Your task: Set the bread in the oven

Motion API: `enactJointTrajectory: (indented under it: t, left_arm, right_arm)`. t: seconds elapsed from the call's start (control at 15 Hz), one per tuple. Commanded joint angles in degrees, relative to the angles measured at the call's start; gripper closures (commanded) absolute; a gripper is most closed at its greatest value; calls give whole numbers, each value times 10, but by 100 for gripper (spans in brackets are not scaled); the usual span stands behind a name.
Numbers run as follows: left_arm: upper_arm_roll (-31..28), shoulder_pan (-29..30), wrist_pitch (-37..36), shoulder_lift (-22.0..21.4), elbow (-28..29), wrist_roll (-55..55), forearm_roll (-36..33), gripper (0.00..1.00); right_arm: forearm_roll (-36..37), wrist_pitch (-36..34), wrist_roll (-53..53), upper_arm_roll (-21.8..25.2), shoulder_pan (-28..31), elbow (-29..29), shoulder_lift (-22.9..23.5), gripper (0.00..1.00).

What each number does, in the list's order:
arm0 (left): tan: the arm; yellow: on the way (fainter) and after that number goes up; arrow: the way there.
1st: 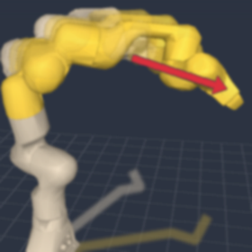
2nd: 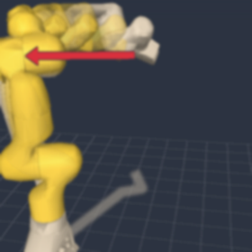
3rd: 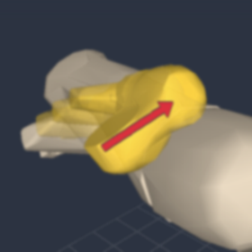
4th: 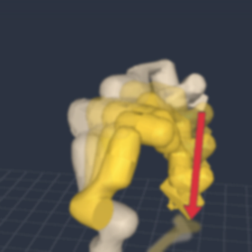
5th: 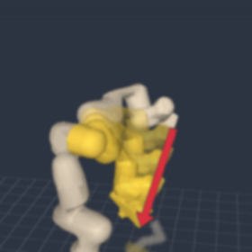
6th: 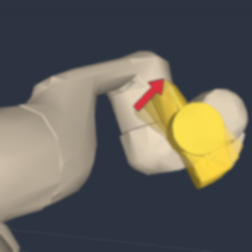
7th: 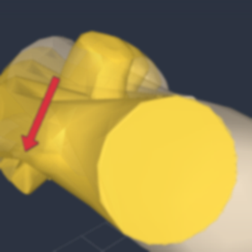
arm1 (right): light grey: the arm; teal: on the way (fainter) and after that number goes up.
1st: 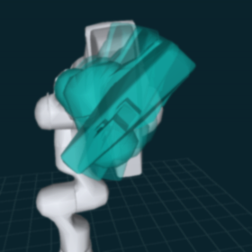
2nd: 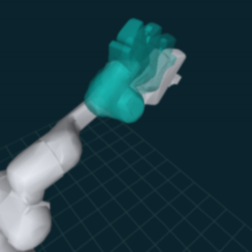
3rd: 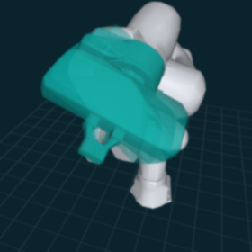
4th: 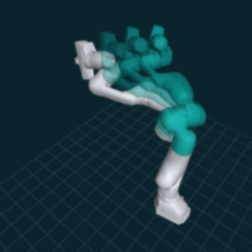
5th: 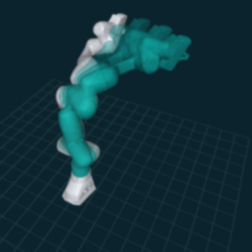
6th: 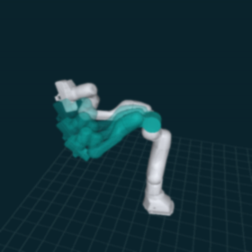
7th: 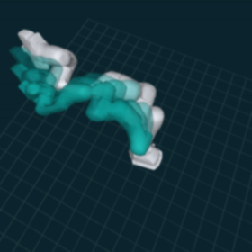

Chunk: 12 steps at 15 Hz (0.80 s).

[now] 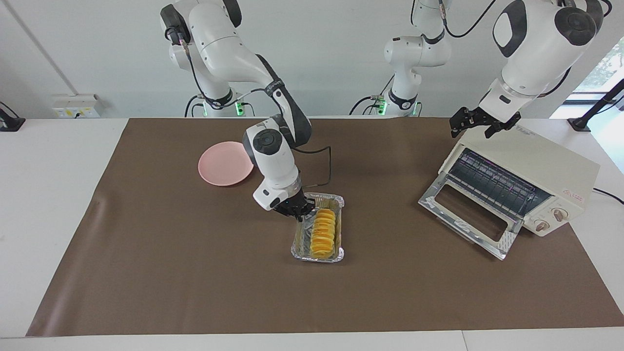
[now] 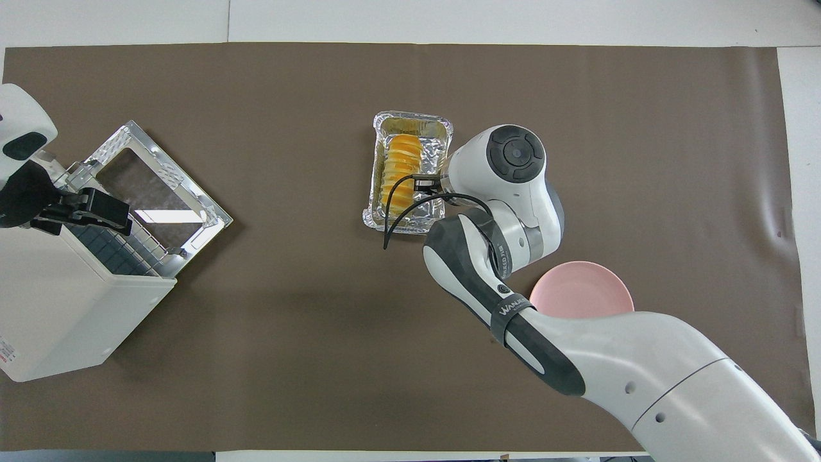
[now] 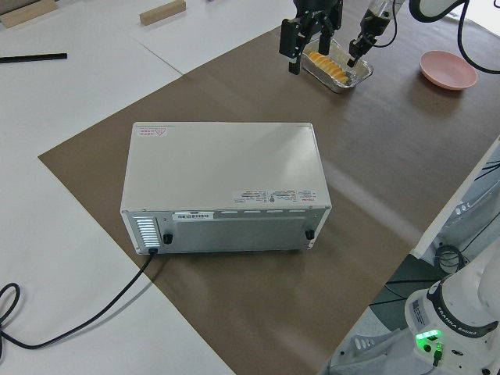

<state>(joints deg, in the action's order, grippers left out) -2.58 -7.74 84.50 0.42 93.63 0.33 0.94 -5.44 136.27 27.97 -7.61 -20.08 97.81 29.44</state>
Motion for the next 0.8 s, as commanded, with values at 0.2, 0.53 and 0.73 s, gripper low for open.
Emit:
enactJointTrajectory:
  t: [0.2,0.53,0.73]
  left_arm:
    - [5,7,3,-4,-1,4,-10,0]
    - [6,7,2,-4,-1,4,-10,0]
    - [6,5,2,-4,-1,3,-10,0]
  right_arm:
    - [21,-53,15,10,4,-17,-36,0]
    - [31,-200,-44,22,77,-10,-176,0]
    - [31,-301,-170,22,153,-10,-239,0]
